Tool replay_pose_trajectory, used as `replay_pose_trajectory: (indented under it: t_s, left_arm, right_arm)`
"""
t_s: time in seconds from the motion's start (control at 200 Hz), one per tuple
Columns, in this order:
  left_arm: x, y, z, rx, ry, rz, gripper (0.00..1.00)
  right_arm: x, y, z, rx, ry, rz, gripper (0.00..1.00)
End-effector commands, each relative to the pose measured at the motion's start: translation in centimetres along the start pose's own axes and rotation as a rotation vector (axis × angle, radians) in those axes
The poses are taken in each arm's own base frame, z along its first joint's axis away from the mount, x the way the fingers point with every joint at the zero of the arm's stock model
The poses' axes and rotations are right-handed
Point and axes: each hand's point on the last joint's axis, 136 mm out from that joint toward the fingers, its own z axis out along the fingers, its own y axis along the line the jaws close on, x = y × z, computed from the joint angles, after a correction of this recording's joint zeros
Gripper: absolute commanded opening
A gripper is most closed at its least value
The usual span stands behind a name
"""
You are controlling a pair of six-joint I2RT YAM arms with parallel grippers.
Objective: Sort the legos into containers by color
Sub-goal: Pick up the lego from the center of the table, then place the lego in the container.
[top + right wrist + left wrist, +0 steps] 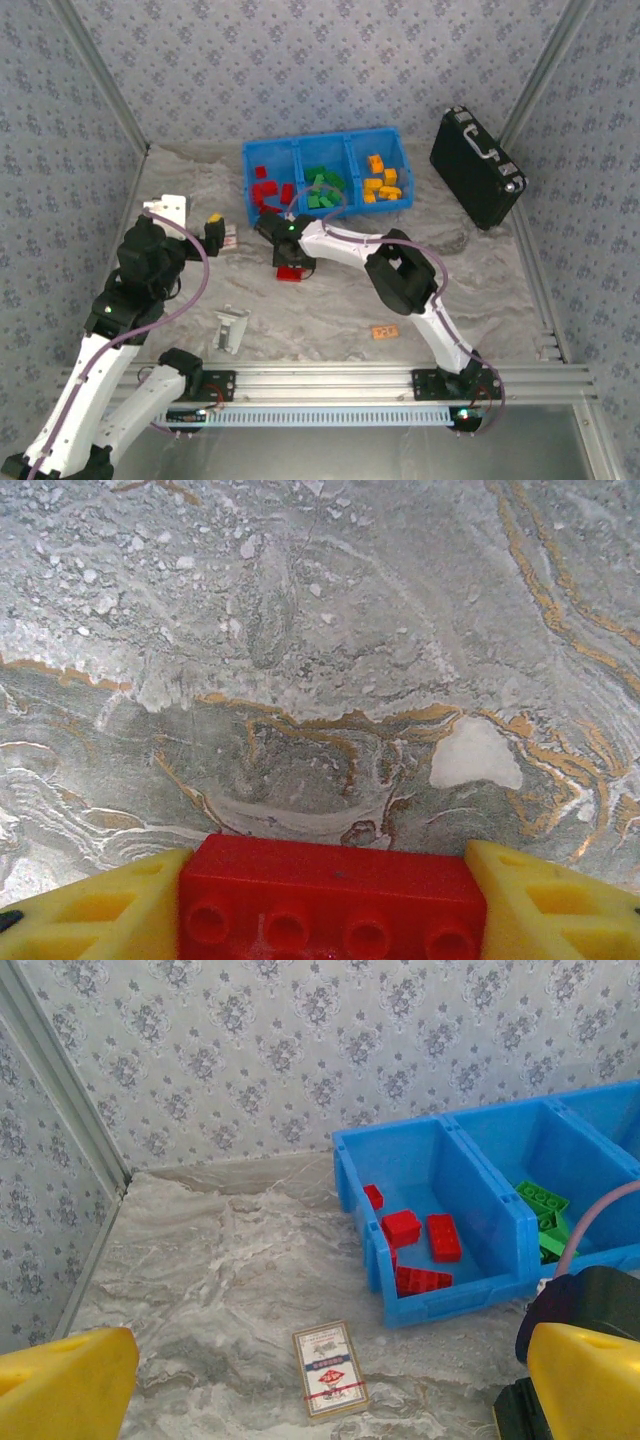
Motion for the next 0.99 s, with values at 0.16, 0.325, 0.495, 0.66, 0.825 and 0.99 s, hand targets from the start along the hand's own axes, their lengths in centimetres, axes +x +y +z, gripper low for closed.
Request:
replay_pose_trajectory:
  t_s: [0.16,0.325,0.495,0.66,0.825,0.99]
  left_arm:
    - [1.2,0.2,-0.4,0.0,0.037,-0.038,1.0]
    - [2.0,0.5,-0.6,-0.012,0.045,-0.056,1.0]
    - [2.2,0.8,-0.2,-0.032,0.044,-0.063,1.0]
    - [1.6,0.7,0.5,-0.047,0.074,-0.029,1.0]
    - [1.5,0.6,0.5,-0.04,0.107,-0.038,1.0]
    - [2.0,-0.8,0.0,0.045,0.098,-0.131,1.0]
  right_arm:
    - [-1.5,-1.2,-4.1,0.012,-0.059,-0.065,0.4]
    - [-6.1,1.0,-6.3,-0.073,-0.151,-0.124,0.4]
    - [-10.7,4.4,-6.4,-0.188,-0.222,-0.132,0.4]
    - [-14.9,5.5,-6.5,-0.21,-0.297,-0.105,0.4]
    - [-18.5,4.9,-4.8,-0.225,-0.337,-0.05,0.4]
    - [-19.9,4.4,-2.2,-0.258,-0.319,-0.026,0.47]
